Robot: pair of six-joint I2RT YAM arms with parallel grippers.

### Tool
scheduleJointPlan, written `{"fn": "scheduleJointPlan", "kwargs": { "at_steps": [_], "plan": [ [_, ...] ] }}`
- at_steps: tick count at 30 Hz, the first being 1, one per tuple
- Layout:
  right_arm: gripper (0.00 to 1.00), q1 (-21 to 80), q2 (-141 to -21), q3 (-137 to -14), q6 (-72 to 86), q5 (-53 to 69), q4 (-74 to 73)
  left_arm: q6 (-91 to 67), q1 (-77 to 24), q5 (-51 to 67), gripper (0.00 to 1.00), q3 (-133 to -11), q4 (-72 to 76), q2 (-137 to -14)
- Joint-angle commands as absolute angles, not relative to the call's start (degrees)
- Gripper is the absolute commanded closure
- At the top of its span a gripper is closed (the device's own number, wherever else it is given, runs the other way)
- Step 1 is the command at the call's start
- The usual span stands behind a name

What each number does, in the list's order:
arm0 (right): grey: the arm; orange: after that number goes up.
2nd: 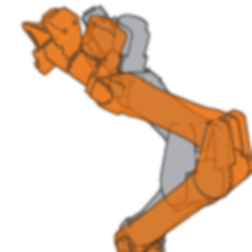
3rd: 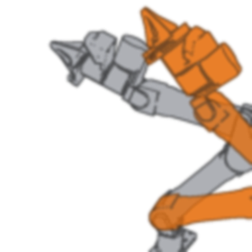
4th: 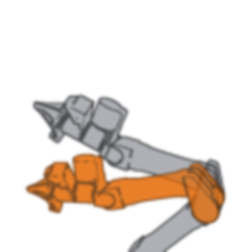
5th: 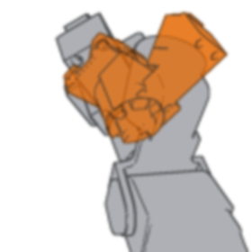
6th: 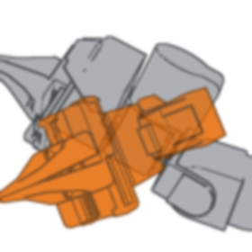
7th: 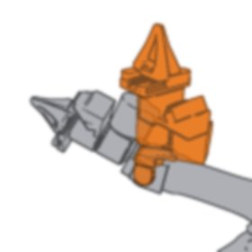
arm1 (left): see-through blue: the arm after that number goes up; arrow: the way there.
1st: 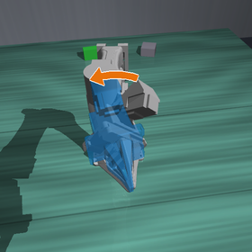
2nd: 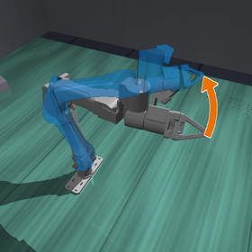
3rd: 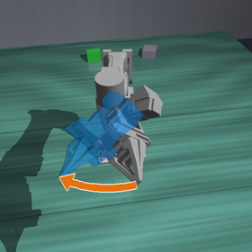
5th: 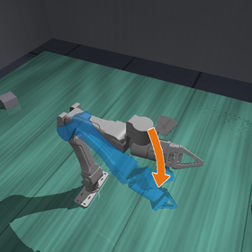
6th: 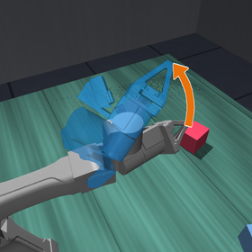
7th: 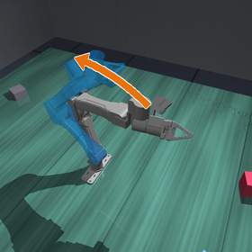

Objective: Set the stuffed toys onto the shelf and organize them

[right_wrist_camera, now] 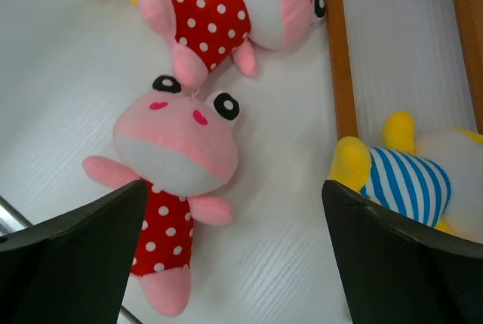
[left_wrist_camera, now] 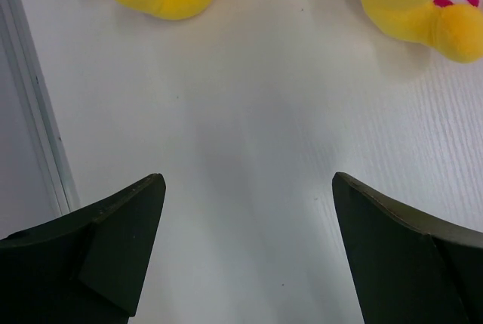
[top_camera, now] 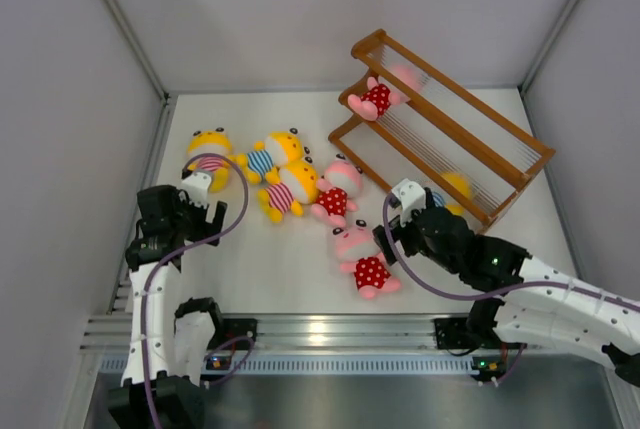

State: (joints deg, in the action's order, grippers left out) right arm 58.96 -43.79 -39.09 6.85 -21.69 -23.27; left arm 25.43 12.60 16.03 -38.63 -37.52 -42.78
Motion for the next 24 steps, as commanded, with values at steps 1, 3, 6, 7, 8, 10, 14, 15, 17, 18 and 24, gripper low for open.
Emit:
{"fn": "scheduleJointPlan", "kwargs": {
  "at_steps": [1, 3, 6, 7, 8, 10, 14, 15, 17, 18, 24],
  "plan": [
    [0.01, 58.3, -44.6, -45.4, -1.5, -15.2, -29.2, 24.4, 12.5, 13.3, 0.02, -40.6, -36.3, -42.9],
    [0.01, 58.3, -45.7, -47.9, -9.3, -8.1, -35.3, 25.7, 12.5, 10.5, 0.02, -41.3, -36.6, -43.4],
    [0.01, 58.3, -45.8, -48.4, -24.0, 4.3, -39.2, 24.6, 12.4, 5.6, 0.02, -42.2, -36.5, -44.0],
    [0.01, 58.4, -45.6, -47.9, -27.6, 7.3, -41.1, 24.4, 12.5, 3.4, 0.02, -42.6, -36.6, -44.1],
    [0.01, 58.4, -45.9, -47.5, -30.8, 10.3, -41.8, 24.2, 12.5, 2.8, 0.02, -42.6, -36.6, -44.0],
    [0.01, 58.8, -47.0, -46.2, -35.9, 10.3, -42.0, 24.1, 12.4, 3.3, 0.02, -43.0, -37.4, -43.8],
    [0.04, 59.8, -54.6, -44.3, -40.8, 9.4, -45.9, 23.6, 12.4, 6.8, 0.02, -42.4, -39.2, -43.5],
    [0.04, 61.0, -55.9, -43.3, -41.5, 9.6, -46.1, 23.6, 12.5, 7.3, 0.02, -42.2, -39.2, -43.6],
    [0.05, 62.2, -58.0, -41.9, -42.6, 11.2, -44.8, 23.8, 12.5, 7.6, 0.02, -41.7, -39.2, -43.9],
    [0.05, 63.0, -58.2, -39.9, -42.5, 11.2, -43.3, 23.9, 12.4, 7.6, 0.02, -41.8, -39.1, -44.0],
    [0.09, 63.5, -58.8, -32.4, -39.6, 8.6, -26.9, 24.6, 12.4, 6.2, 0.02, -43.3, -39.3, -44.8]
  ]
}}
